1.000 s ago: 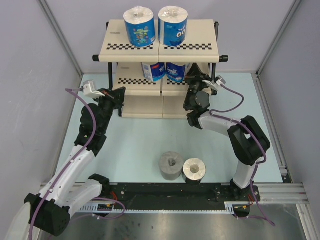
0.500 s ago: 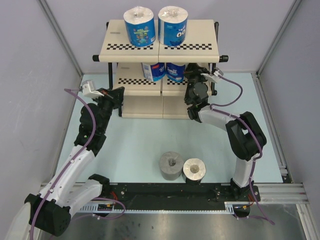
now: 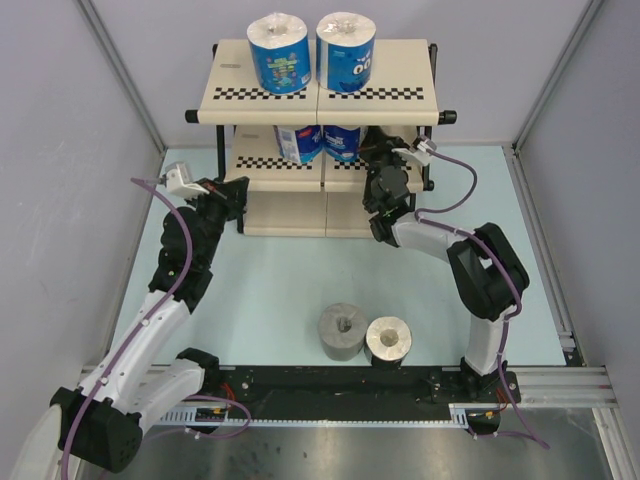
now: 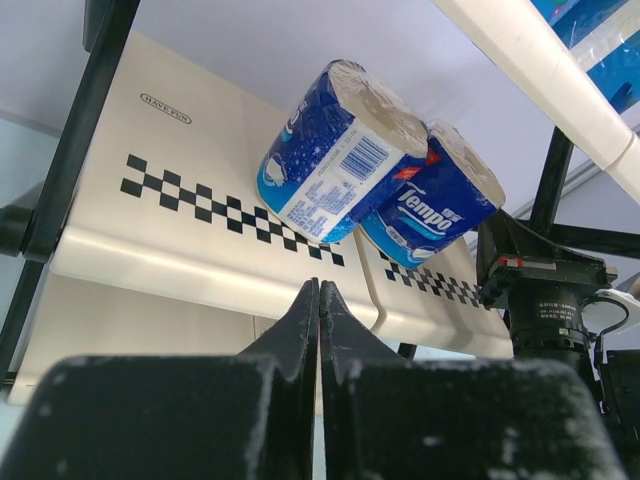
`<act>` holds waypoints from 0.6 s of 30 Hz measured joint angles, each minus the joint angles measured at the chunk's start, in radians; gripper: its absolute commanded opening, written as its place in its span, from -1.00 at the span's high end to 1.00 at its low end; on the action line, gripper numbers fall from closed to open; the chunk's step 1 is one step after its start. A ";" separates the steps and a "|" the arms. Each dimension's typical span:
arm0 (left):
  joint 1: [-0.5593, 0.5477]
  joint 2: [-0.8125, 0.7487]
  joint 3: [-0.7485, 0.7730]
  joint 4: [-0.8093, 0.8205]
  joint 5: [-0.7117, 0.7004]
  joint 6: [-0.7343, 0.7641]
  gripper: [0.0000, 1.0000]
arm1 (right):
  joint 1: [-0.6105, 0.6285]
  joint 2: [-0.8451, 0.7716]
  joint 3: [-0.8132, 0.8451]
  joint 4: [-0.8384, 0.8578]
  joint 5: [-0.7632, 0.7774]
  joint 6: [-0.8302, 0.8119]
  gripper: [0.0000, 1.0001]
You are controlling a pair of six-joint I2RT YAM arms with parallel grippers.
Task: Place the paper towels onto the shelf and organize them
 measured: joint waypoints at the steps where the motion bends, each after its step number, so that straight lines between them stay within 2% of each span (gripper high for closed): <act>1: 0.000 0.000 0.000 -0.002 0.000 0.000 0.99 | 0.003 0.000 0.000 -0.001 0.000 0.000 1.00; 12: 0.002 -0.028 0.000 -0.040 -0.001 0.000 0.98 | 0.018 -0.022 -0.026 -0.008 0.009 -0.034 1.00; 15: 0.002 -0.053 0.000 -0.078 -0.003 0.001 0.92 | 0.031 -0.097 -0.103 -0.016 0.008 -0.054 0.98; 18: 0.002 -0.076 0.000 -0.126 -0.008 0.000 0.86 | 0.060 -0.210 -0.191 -0.031 0.010 -0.074 0.85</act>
